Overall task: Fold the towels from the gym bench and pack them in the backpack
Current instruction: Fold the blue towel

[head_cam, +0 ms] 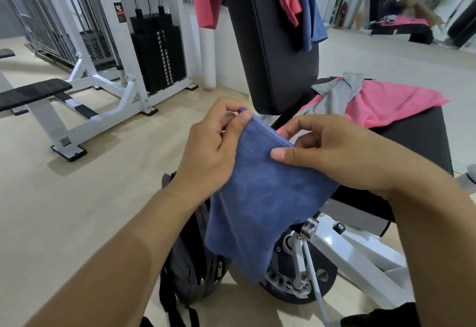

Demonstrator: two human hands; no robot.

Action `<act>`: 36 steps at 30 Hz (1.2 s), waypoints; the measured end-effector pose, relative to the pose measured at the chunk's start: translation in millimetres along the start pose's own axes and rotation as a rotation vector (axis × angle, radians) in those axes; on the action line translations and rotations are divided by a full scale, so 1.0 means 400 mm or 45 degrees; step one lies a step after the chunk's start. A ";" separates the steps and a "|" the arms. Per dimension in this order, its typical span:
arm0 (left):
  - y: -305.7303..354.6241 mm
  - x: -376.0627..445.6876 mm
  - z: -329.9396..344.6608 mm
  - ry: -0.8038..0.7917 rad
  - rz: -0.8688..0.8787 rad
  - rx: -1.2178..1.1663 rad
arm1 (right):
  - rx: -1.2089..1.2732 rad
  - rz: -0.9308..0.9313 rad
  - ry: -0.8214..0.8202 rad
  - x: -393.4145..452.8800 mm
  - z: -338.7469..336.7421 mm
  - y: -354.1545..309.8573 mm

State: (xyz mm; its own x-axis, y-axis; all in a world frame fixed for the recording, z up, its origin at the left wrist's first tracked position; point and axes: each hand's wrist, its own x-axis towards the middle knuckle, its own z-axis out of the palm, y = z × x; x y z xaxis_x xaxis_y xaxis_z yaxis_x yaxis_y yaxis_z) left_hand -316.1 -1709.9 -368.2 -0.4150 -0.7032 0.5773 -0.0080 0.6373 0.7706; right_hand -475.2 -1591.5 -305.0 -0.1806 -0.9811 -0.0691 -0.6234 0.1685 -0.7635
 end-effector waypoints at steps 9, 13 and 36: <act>-0.013 -0.001 0.032 -0.357 -0.314 -0.307 | -0.154 -0.138 0.369 0.028 0.022 0.027; -0.070 -0.007 0.014 -0.771 -0.470 -0.069 | -0.069 -0.079 0.427 0.025 -0.028 0.061; -0.209 -0.004 -0.074 -0.501 -1.003 -0.126 | -0.590 0.530 0.657 0.043 -0.122 0.214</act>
State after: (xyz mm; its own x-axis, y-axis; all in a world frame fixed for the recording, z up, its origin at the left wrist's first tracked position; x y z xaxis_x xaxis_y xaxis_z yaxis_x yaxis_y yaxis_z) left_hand -288.0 -1771.4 -425.4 -0.6051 -0.7554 -0.2514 -0.3519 -0.0295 0.9356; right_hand -568.9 -1589.3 -340.3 -0.7251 -0.6810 0.1025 -0.6593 0.6434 -0.3890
